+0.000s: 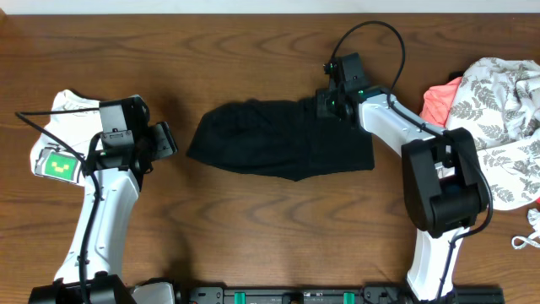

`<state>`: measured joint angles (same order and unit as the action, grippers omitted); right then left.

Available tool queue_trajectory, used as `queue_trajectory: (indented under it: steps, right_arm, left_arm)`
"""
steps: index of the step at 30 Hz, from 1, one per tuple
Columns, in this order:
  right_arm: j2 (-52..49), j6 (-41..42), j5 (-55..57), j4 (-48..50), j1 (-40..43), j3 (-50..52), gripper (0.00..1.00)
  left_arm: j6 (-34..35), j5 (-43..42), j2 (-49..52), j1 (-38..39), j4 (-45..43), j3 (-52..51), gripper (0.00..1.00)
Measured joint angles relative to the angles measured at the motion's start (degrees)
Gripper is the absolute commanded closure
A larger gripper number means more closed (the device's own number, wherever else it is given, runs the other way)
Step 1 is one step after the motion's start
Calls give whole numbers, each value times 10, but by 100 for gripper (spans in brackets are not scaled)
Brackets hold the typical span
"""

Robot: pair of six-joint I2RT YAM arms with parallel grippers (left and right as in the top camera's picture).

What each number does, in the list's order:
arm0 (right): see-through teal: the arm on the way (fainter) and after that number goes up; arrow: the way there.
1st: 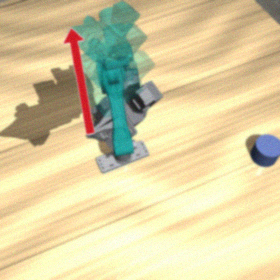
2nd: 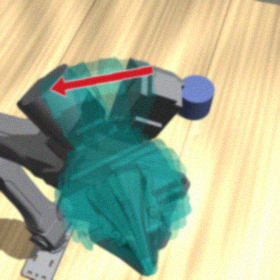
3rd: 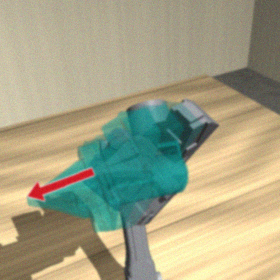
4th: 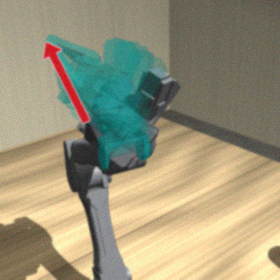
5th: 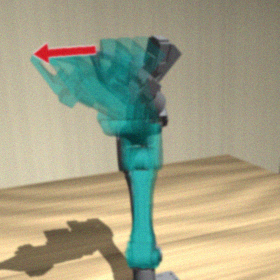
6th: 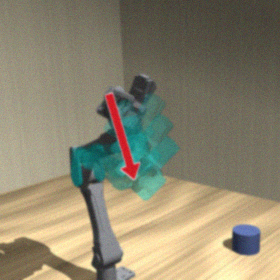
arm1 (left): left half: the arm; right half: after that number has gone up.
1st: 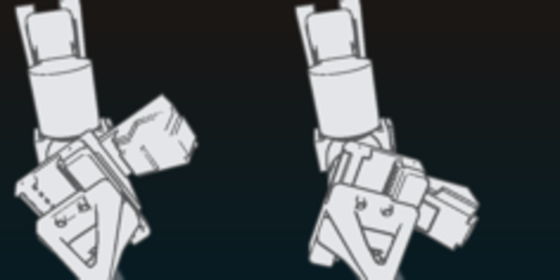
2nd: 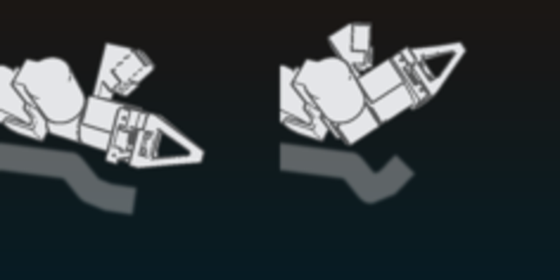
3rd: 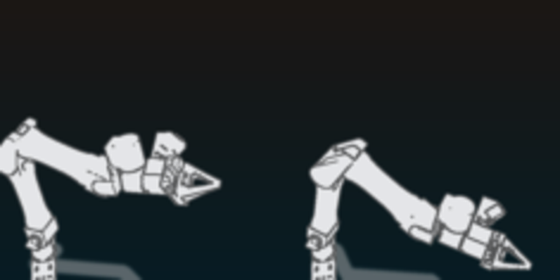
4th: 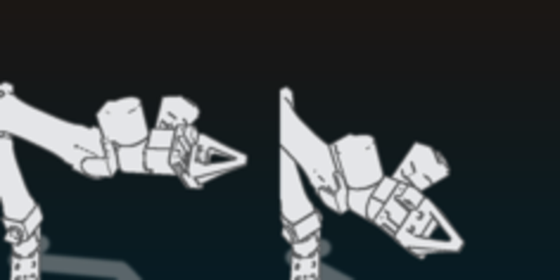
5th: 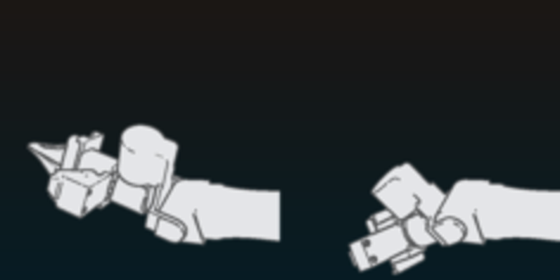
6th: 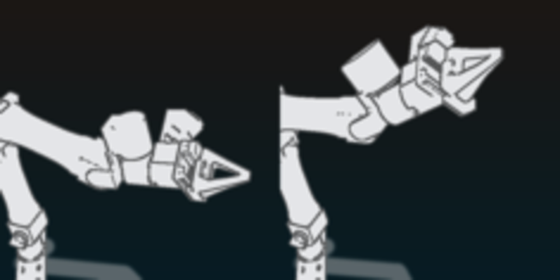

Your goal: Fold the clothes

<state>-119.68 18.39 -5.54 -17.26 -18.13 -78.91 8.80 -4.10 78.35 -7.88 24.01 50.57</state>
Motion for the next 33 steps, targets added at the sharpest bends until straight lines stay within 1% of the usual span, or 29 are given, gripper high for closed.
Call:
queue_trajectory:
  steps: [3,7,9,11,17,18,20,23,25,27,30,33]
  right_arm:
    - [-10,3,-8,0,0,0,86]
    - [-24,6,-20,10,-1,-2,79]
    - [-27,5,-26,18,-1,-3,75]
    - [-29,6,-33,23,-1,-4,68]
    - [-26,5,-52,16,-3,-7,58]
    - [-22,3,-56,6,-3,-7,57]
    - [-9,2,-60,-16,-2,-6,54]
    - [37,0,-60,-53,3,-3,50]
    - [92,-7,-56,-85,12,-2,45]
    - [150,-14,-54,-124,24,-3,45]
    - [236,-26,-44,-209,43,-7,44]
    - [281,-31,-38,-286,52,-9,43]
  left_arm:
    - [0,0,0,0,0,0,33]
    - [0,0,0,0,0,0,33]
    - [0,0,0,0,0,0,33]
    - [0,0,0,0,1,0,33]
    - [0,0,0,0,7,0,33]
    - [0,0,0,0,8,0,28]
    - [0,-3,0,0,12,0,23]
    - [1,-46,0,0,6,0,21]
    - [-6,-92,3,0,-13,0,18]
    - [-18,-137,10,0,-34,0,15]
    - [-42,-200,33,1,-68,0,8]
    - [-63,-256,78,1,-116,0,6]
